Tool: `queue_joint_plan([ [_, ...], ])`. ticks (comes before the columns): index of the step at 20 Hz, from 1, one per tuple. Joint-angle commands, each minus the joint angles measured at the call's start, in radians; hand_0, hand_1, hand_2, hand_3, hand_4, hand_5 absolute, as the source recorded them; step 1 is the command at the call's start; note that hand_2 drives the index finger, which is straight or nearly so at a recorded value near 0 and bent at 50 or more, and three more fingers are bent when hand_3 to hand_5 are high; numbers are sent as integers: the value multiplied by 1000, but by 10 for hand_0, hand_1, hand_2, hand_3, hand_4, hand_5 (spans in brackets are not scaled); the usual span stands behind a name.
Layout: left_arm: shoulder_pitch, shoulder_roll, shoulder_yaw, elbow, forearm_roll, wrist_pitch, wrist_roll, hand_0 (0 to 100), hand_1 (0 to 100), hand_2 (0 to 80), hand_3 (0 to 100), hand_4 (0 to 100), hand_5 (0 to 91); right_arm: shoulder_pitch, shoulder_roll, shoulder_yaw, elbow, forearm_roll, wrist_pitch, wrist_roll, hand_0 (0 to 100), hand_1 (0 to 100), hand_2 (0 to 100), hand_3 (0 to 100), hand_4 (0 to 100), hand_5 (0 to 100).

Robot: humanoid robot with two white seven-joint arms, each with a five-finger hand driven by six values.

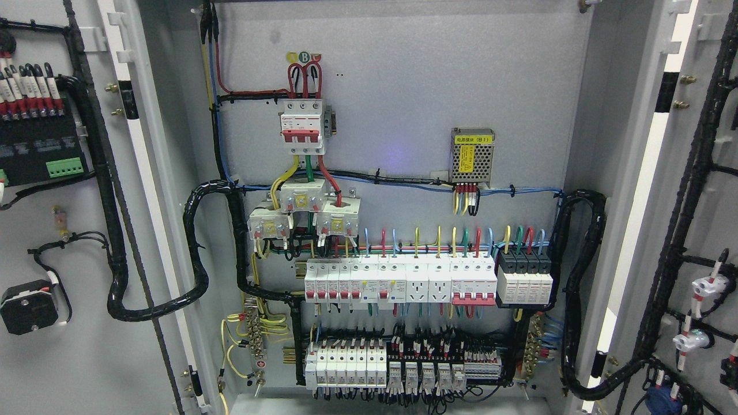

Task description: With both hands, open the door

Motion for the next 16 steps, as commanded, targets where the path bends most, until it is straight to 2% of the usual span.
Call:
queue_joint_plan([
  [1, 9, 6, -8, -25, 2, -258, 2, 0, 0, 0, 0, 0, 0, 10, 1, -5, 2, -1, -4, 1, 386, 0, 0, 0, 0, 0],
  [7, 90, -15, -22, -192, 2, -256, 9, 0, 0, 0, 0, 0, 0, 41, -6, 29, -35, -7, -50, 6, 386, 0, 0, 0, 0, 0],
  [12, 170, -69, -46, -348, 2, -256, 8, 0, 0, 0, 0, 0, 0, 42, -14, 98, -55, -7, -68, 12, 386, 0, 0, 0, 0, 0],
  [16, 208, -117, -94, -433, -10, -256, 6, 0, 0, 0, 0, 0, 0, 36, -14, 174, -55, -7, -68, 14, 386, 0, 0, 0, 0, 0],
])
